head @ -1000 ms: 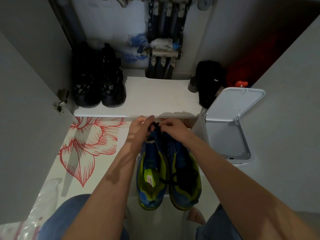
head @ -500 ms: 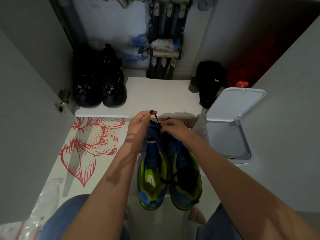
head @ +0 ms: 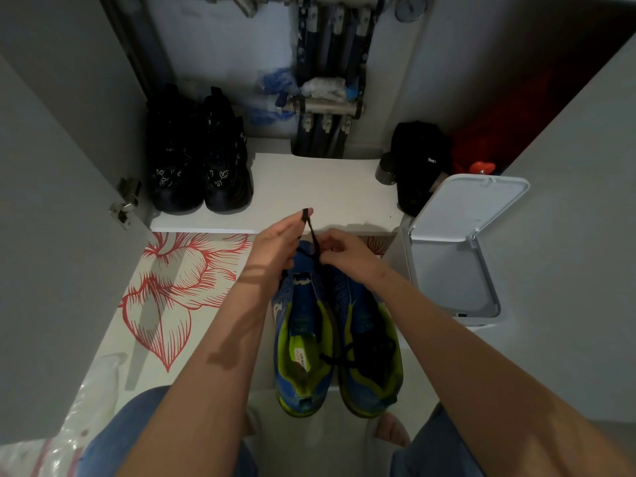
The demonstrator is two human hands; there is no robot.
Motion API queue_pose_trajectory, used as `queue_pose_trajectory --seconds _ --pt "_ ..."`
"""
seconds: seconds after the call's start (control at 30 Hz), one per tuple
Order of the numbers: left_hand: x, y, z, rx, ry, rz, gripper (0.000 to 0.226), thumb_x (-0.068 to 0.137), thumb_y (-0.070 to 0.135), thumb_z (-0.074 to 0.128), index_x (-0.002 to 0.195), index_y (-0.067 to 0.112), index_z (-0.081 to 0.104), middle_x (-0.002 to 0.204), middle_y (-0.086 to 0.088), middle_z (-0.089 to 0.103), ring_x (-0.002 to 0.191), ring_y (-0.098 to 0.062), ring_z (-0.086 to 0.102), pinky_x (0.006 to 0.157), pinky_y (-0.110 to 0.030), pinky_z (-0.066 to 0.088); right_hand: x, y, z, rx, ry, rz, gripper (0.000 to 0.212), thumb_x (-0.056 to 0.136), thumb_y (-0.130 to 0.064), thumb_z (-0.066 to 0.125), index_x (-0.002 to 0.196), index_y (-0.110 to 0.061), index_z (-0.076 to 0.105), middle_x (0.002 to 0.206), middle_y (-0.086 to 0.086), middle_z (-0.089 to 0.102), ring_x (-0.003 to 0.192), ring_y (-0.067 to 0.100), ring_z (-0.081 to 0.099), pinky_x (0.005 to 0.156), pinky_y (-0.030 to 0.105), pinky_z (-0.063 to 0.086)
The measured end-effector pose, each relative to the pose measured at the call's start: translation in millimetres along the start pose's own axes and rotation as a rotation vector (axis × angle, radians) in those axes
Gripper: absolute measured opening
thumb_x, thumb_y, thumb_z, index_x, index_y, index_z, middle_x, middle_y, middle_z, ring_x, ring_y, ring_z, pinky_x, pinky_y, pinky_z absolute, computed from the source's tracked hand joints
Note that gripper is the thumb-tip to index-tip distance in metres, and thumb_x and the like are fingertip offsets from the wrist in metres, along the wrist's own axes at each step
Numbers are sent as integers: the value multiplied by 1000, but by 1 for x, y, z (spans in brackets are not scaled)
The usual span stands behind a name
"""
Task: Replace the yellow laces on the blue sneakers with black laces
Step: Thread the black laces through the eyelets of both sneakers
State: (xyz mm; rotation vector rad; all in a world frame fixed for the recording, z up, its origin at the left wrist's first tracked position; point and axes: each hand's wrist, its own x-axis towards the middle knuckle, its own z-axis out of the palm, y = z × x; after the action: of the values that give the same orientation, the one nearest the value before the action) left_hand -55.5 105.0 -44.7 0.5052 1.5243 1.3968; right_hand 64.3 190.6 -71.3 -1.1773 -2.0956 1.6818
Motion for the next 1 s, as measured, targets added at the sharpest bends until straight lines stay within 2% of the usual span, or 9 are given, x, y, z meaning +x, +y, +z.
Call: queue_pose_trajectory --seconds 0.1,0.2,0.3,0.4,0.53,0.67,0.77,0.87,1.0 --pt "2 0 0 49 -28 -7 37 96 10 45 126 25 60 44 12 29 38 -2 24 36 -13 21 -3 -7 4 25 -14 -82 18 85 1 60 101 -7 64 85 -7 61 74 1 55 68 7 43" --pt "2 1 4 98 -31 -33 38 94 8 45 123 27 62 42 12 30 35 -2 26 35 -12 21 -1 -10 2 148 119 -124 3 89 -5 61 91 -6 63 79 -1 63 71 6 57 68 12 44" --pt "0 0 4 62 44 -29 30 94 6 45 112 17 66 35 14 35 31 -1 27 34 -12 19 -1 -16 -4 356 252 -175 6 89 2 56 90 -1 61 73 2 66 65 4 63 68 16 51" --pt "1 0 5 82 132 -18 23 96 9 42 105 14 63 48 7 45 31 0 34 33 -12 23 -2 -31 -4 376 289 -213 4 92 -1 53 92 -1 58 73 9 66 63 8 64 66 20 53" --pt "2 -6 9 235 201 19 22 97 9 39 87 13 59 66 2 51 58 -6 47 49 -20 33 -7 -44 -8 372 280 -230 14 93 -1 52 84 -11 56 69 12 62 50 17 59 53 28 53" --pt "5 -11 5 340 259 147 24 97 9 37 101 8 61 72 5 52 65 -8 47 57 -22 35 -12 -53 -14 -244 421 -372 6 94 -23 53 91 -20 57 59 -1 52 56 16 49 57 30 42" --pt "3 -10 -1 427 373 224 28 98 7 33 106 6 60 68 6 48 60 -8 43 55 -23 33 -16 -56 -26 -626 490 -387 11 92 -29 55 97 -22 62 71 -8 58 69 11 56 62 29 44" --pt "-2 -8 -3 547 469 261 27 101 11 31 108 8 56 72 2 50 63 -13 46 58 -28 33 -14 -48 -41 -752 594 -331 17 88 -11 55 100 -21 62 97 -4 65 81 16 61 68 30 45" --pt "-2 -6 -1 664 519 314 29 103 22 30 114 12 54 100 -6 59 85 -24 54 66 -29 34 -13 -39 -53 -739 766 -176 17 90 -10 54 100 -22 63 91 1 67 78 17 61 63 24 36"
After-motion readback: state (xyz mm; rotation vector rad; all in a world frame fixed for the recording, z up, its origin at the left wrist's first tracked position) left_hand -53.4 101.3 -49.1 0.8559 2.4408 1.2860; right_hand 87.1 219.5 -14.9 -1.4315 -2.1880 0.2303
